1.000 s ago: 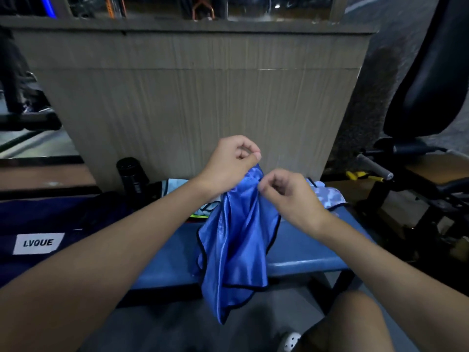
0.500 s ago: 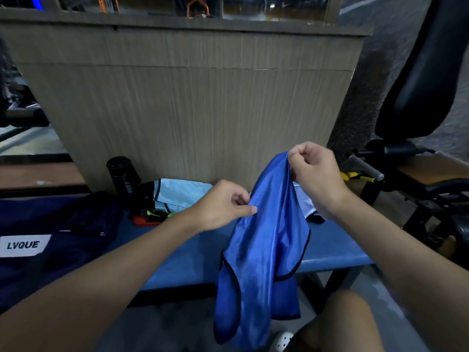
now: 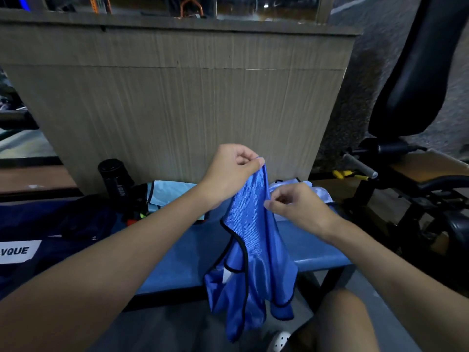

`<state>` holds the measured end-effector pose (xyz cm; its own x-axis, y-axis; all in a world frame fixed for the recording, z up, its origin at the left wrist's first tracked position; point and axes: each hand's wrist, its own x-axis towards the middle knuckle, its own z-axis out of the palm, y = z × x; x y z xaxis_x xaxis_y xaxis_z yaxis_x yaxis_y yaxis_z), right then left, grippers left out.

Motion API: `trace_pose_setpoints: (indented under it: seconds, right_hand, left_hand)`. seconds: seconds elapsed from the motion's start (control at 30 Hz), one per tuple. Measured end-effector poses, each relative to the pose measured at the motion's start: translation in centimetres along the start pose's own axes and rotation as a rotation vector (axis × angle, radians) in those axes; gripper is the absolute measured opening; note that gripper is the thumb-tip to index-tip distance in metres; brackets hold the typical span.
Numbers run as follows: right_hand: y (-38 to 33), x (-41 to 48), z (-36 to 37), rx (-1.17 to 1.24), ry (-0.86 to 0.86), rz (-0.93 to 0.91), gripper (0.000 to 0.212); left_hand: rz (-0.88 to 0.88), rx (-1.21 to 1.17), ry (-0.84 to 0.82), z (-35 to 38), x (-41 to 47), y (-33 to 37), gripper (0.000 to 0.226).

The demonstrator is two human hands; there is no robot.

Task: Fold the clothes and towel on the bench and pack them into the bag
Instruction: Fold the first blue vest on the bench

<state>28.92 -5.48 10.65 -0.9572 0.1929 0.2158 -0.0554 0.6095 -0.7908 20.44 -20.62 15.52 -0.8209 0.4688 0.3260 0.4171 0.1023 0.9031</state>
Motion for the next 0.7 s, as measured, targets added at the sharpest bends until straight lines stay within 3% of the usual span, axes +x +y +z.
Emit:
trace_pose_setpoints:
  seconds: [0.17, 0.3, 0.33, 0.4, 0.47, 0.57, 0.7]
  right_hand:
    - [0.0, 0.1, 0.4, 0.055, 0.140, 0.033, 0.022]
    - [-1.6, 0.8, -0.5, 0.161, 0.278, -0.019, 0.023]
    - [-1.8, 0.9, -0.7, 0.176, 0.286, -0.031, 0.023]
    - [-2.1, 0.9, -1.0, 0.183, 0.288, -0.037, 0.022]
    - [-2.2, 1.1, -1.2, 0.204, 0.295, -0.039, 0.022]
    - [-1.6, 1.3, -1.8, 0.189, 0.349, -0.018, 0.020]
    - [0.2, 1.4, -2.7, 0.002, 0.385, 0.074, 0.010]
  left_hand:
    - [0.002, 0.004, -0.014, -0.7, 0.0, -0.4, 0.005]
    - [-0.101, 0.059, -0.339, -1.6, -1.2, -2.5, 0.045]
    - [-0.108, 0.104, -0.408, -1.7, -1.6, -3.2, 0.048]
    - [-0.084, 0.215, -0.462, -1.7, -2.2, -4.7, 0.032]
    - [-0.067, 0.301, -0.425, -1.6, -2.5, -6.0, 0.011]
    - [-0.060, 0.293, -0.331, -1.3, -2.3, -7.2, 0.035]
    - [-0.082, 0.099, -0.168, -1.0, -1.8, -4.9, 0.018]
